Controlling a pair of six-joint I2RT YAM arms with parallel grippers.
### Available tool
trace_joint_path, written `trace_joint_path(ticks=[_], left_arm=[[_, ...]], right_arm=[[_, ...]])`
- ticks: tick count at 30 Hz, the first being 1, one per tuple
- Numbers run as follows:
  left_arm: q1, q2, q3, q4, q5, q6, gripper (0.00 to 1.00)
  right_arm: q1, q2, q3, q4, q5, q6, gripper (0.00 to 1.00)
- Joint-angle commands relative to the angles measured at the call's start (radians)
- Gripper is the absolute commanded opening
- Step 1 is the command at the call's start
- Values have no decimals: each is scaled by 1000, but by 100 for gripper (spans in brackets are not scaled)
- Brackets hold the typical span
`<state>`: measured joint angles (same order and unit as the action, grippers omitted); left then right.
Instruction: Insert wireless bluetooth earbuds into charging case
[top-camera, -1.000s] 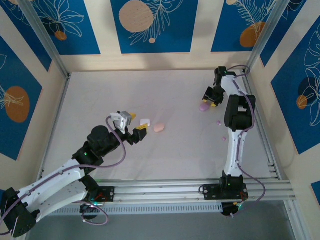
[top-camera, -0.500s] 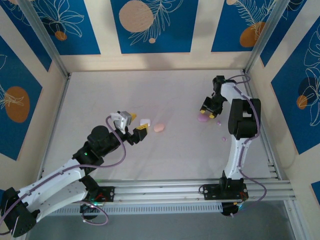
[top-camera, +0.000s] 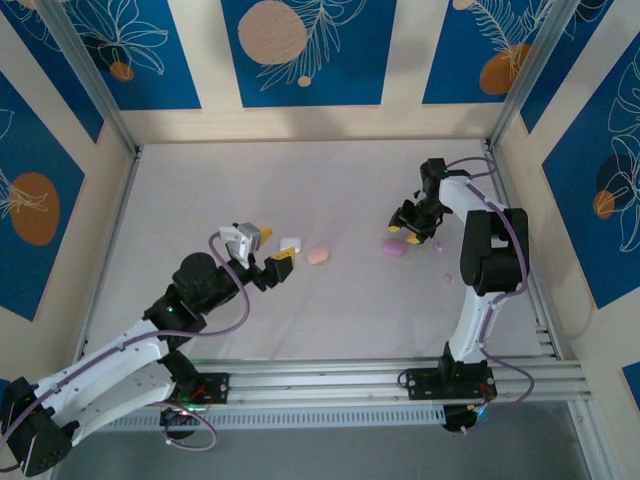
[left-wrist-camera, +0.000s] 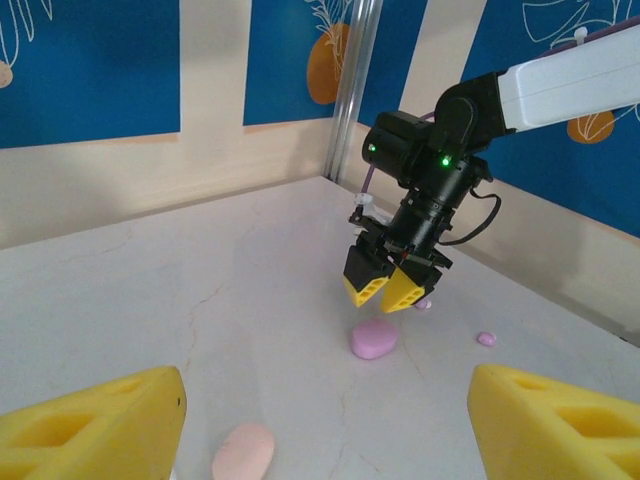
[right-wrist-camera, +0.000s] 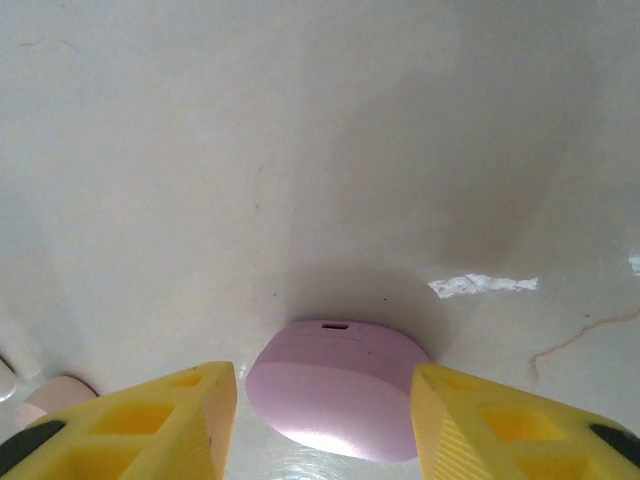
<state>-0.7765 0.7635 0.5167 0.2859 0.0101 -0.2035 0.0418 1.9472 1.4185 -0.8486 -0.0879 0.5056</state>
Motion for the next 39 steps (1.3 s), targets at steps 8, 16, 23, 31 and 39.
trace_joint_path(ticks=[8,16,23,31,39], left_arm=[[-7,-8,5,12,20,-13,74],[-6,-1,2,22,19,-15,74],[-6,2,1,25,13,2,74],[-6,19,-9,48,19,-8,74],[-7,19,-7,50,24,-12,74]], right_arm=[[2,-6,-3,67,-82,-154,55],[14,53,14,23,-150,-139,55],[39,-29,-92,34,-163,-93,55],[91,-151,-224,60,-75,-82,56],[210,-131,-189,32,210,-142,67]])
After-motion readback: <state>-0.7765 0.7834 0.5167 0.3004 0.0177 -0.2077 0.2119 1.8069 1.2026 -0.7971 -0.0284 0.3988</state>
